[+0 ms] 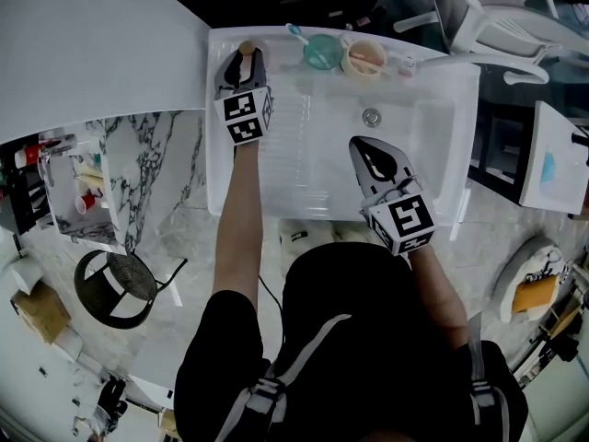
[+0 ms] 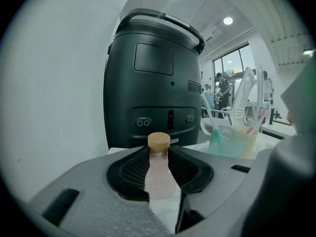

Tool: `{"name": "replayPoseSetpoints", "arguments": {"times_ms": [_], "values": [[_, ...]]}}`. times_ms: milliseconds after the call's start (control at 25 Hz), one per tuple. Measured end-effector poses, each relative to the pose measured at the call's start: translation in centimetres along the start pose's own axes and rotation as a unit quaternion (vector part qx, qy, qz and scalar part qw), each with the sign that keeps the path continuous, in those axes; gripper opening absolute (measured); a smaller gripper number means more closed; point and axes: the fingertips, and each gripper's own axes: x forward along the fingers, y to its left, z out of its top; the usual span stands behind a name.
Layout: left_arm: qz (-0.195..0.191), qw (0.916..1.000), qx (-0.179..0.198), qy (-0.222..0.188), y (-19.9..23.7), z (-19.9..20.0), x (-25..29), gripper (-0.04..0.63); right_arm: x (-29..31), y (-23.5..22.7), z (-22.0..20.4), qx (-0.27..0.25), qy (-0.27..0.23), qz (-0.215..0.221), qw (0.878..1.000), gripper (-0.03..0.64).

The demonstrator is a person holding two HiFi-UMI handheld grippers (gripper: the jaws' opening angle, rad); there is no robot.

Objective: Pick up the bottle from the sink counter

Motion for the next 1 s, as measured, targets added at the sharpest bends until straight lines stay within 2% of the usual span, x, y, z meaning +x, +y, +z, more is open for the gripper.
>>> {"name": "replayPoseSetpoints", "arguments": {"times_ms": [400, 1000], "values": [[-0.015, 0.9996, -0.014, -0.018, -0.6, 1.1, -3.1, 0.124, -0.4, 0.8, 0.1, 0.003, -0.01, 0.001, 1.0, -0.005], [-0.079, 0.9951, -0.008, -0.059, -1.9, 6.4, -13.9, 0.124, -2.1, 5.6, 1.7, 0.016, -0.05, -0.017, 0.998, -0.003]]}}
